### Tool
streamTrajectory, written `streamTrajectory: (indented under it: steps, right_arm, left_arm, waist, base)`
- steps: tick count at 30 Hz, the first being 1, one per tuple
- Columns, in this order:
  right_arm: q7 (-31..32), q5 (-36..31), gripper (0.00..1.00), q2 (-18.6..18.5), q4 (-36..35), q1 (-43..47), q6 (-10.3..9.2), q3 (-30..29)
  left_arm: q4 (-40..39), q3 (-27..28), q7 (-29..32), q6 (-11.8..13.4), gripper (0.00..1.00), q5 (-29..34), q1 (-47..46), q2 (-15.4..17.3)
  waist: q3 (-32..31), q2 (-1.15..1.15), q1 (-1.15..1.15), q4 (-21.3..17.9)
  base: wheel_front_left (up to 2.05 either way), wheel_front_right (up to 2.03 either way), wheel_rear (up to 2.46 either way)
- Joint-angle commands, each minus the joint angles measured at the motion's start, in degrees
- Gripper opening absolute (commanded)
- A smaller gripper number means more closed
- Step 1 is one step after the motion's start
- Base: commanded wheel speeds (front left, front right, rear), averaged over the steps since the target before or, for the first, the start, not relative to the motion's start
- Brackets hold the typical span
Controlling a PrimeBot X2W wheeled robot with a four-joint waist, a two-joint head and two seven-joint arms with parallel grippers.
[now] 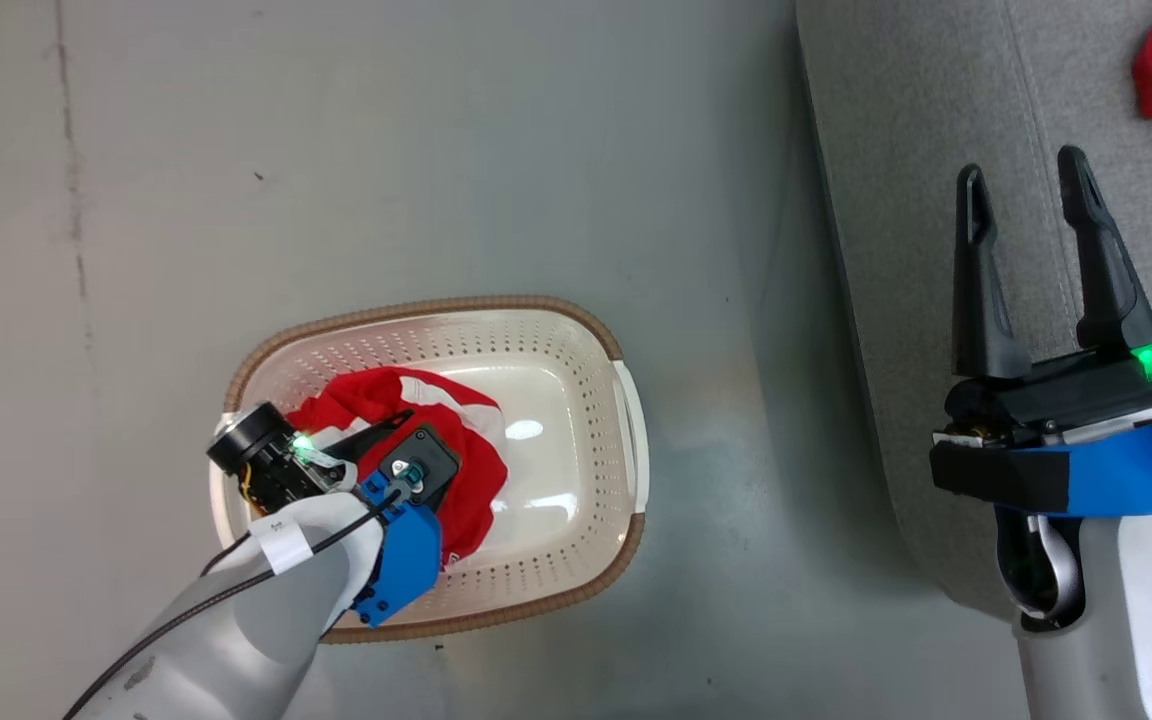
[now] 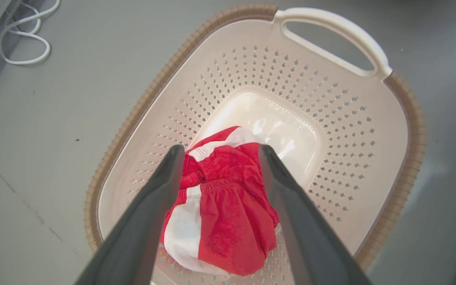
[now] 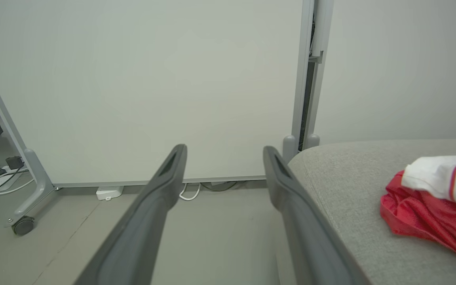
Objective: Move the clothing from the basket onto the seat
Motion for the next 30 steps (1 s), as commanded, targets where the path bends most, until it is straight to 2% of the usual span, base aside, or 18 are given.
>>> streamTrajectory:
  steps: [1,7,12,20,27,30]
  right_arm:
    - [-0.2,0.2,1.0,0.1,-0.6,-1.5,0.03,0.2]
    - [-0.2,0.2,1.0,0.1,-2.8,-4.6,0.03,0.6]
    - [-0.2,0.4,1.0,0.1,-4.5,-6.7,0.03,0.6]
    - [-0.2,1.3,1.0,0.1,-7.8,-8.2,0.03,0.5]
    - [-0.2,1.5,1.0,0.1,-11.3,-7.1,0.03,0.0]
    - [-0.2,1.8,1.0,0.1,-12.5,-6.7,0.03,-0.3]
  left_arm:
    - [1.2,-1.4,1.1,0.0,1.0,-0.8,-1.7,0.8]
    - [5.3,-9.6,7.0,0.0,1.0,-2.6,-6.6,2.2]
    - [6.8,-13.6,10.8,0.0,1.0,-1.7,-10.6,3.4]
    - [8.1,-15.1,18.0,0.0,1.0,1.9,-15.3,4.8]
    - [8.7,-15.2,20.3,0.0,1.0,5.0,-17.8,5.9]
    - [9.3,-15.2,21.3,0.0,1.0,5.1,-18.5,5.5]
  waist:
    - [4.6,0.0,-0.02,-2.1]
    - [11.6,0.0,-0.02,-3.4]
    - [17.0,0.0,-0.02,-4.4]
    - [24.3,0.0,-0.02,-6.1]
    - [28.6,0.0,-0.02,-7.2]
    - [29.7,0.0,-0.02,-7.4]
  base:
    - [0.0,0.0,0.0]
    - [0.0,0.0,0.0]
    - [0.0,0.0,0.0]
    - [0.0,0.0,0.0]
    - [0.0,0.0,0.0]
    - [0.0,0.0,0.0]
